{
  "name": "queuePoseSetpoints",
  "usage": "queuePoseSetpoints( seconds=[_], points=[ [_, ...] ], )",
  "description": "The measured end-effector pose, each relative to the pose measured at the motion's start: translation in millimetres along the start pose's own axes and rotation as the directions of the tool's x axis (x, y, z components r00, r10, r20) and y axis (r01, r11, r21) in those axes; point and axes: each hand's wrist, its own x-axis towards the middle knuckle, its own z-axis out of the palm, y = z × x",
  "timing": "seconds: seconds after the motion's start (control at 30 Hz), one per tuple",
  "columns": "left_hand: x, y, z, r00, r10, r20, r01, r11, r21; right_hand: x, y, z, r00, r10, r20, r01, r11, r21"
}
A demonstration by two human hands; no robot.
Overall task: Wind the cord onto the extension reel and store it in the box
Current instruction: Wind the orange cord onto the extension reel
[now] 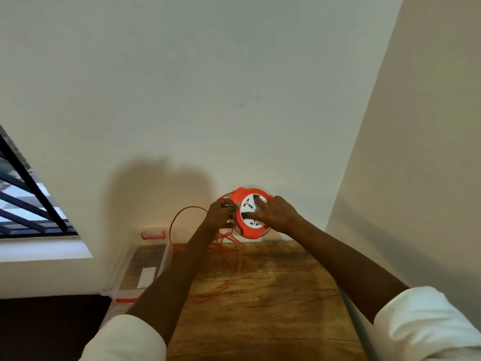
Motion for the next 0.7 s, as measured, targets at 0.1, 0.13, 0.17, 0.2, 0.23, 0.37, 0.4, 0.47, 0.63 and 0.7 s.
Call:
queuePoseSetpoints(
  seconds=[0.1,0.13,0.17,0.2,0.23,0.37,0.4,0.47,0.63,0.7],
  points=[
    [-4.5,-8.9,11.9,0.998,0.016,-0.064,-0.017,1.000,-0.021,-1.1,-4.4,6.5,0.996,0.057,-0.068,-0.057,0.998,0.004],
    [-7.1,-13.0,16.1,0.995,0.035,-0.091,-0.038,0.999,-0.028,-1.4,-7.0,7.8,0.990,0.106,-0.095,-0.105,0.994,0.014],
    [-9.9,-17.7,20.4,0.992,0.050,-0.117,-0.056,0.997,-0.045,-1.9,-10.8,8.7,0.980,0.171,-0.105,-0.167,0.985,0.043],
    [-12.8,-22.8,25.0,0.989,0.050,-0.142,-0.061,0.995,-0.079,-1.7,-14.5,9.9,0.967,0.235,-0.098,-0.224,0.969,0.105],
    [-15.4,-28.3,29.8,0.986,0.036,-0.164,-0.056,0.991,-0.119,-1.4,-18.4,14.3,0.955,0.288,-0.072,-0.272,0.946,0.176],
    [-27.4,-43.0,45.9,0.969,-0.025,-0.245,-0.028,0.977,-0.210,-8.1,-26.1,29.5,0.921,0.390,-0.023,-0.362,0.873,0.327],
    [-30.2,-44.8,46.8,0.971,-0.021,-0.236,-0.033,0.975,-0.220,-10.7,-27.4,30.9,0.922,0.386,-0.016,-0.360,0.872,0.331],
    [-32.8,-50.3,44.2,0.983,0.005,-0.182,-0.042,0.979,-0.200,-16.2,-27.6,34.3,0.928,0.372,-0.006,-0.351,0.882,0.315],
    [-33.4,-44.2,18.4,0.928,0.140,-0.344,-0.149,0.989,0.000,-24.3,-13.1,32.4,0.939,0.336,-0.075,-0.313,0.924,0.222],
    [-27.9,-36.1,2.8,0.872,0.309,-0.380,-0.212,0.937,0.276,-23.6,-6.5,25.5,0.943,0.325,-0.075,-0.308,0.934,0.180]
  ],
)
